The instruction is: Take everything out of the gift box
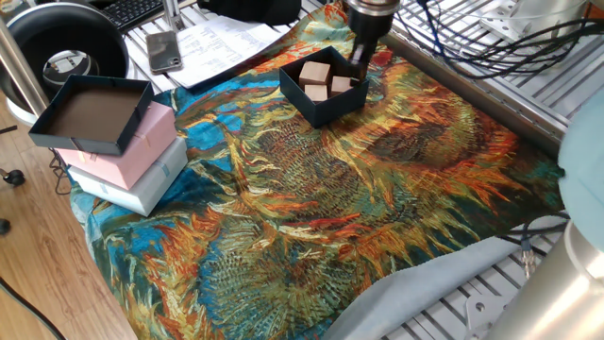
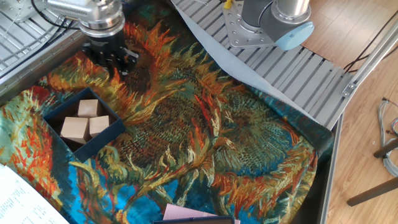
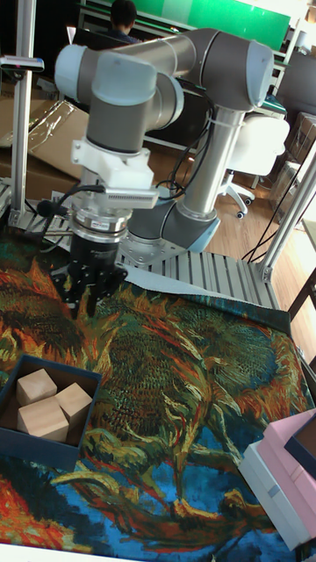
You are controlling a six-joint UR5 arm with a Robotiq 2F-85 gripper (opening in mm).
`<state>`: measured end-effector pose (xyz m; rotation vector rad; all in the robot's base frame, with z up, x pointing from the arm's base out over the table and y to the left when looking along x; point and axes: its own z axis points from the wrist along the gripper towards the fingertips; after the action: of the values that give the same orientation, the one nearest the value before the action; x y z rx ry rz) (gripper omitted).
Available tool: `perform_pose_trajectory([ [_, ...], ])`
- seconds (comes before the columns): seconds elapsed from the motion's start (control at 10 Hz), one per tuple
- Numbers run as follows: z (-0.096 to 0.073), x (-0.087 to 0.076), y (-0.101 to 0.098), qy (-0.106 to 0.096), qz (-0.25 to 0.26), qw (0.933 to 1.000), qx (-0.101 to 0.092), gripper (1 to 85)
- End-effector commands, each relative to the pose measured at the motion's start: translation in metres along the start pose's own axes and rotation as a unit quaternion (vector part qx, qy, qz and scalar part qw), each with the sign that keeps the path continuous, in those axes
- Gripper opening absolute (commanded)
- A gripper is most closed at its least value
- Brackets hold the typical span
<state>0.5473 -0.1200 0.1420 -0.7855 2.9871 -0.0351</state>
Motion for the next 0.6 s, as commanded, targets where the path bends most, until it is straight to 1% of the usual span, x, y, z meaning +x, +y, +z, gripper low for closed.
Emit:
perform_pose_trajectory([
  [0.0,0.007,0.009,-0.036,-0.006,-0.065,0.9978,0.007,34.3],
  [0.1,0.012,0.006,-0.046,-0.009,-0.072,0.9972,0.02,34.3],
  [0.3,0.021,-0.007,-0.054,-0.027,-0.076,0.9966,0.016,34.3],
  [0.4,0.023,-0.01,-0.057,-0.032,-0.079,0.9963,0.01,35.7],
  [0.5,0.022,-0.013,-0.062,-0.033,-0.081,0.9961,0.011,36.7],
])
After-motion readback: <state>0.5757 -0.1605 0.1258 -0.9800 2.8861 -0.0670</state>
